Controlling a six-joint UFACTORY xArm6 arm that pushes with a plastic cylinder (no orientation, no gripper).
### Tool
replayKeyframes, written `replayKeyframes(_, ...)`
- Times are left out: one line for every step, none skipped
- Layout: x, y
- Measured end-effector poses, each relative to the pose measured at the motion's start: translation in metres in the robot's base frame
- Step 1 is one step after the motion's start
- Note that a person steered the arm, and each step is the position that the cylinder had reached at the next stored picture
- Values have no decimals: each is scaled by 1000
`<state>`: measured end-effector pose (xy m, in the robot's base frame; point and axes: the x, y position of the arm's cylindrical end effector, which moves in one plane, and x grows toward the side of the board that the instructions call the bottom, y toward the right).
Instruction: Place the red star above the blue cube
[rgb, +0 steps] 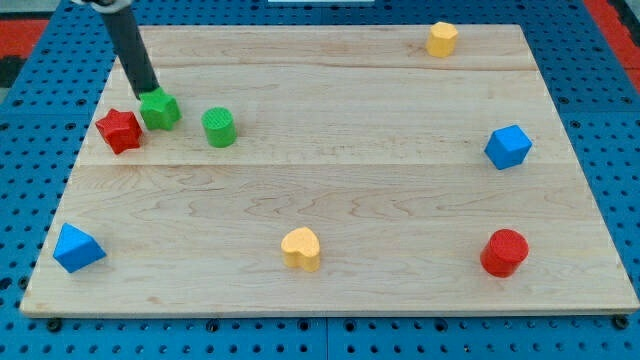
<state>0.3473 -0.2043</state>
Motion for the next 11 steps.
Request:
replayKeyframes(29, 24)
replayKeyframes(-4, -16)
replayKeyframes(4, -8)
replayKeyframes(-58, -3)
replayKeyframes(-75, 19)
replayKeyframes(-39, 55)
replayKeyframes(-35, 28)
replayKeyframes(-28, 22)
replayKeyframes(-26, 10)
replayKeyframes(-11, 16)
replayKeyframes(-22, 17)
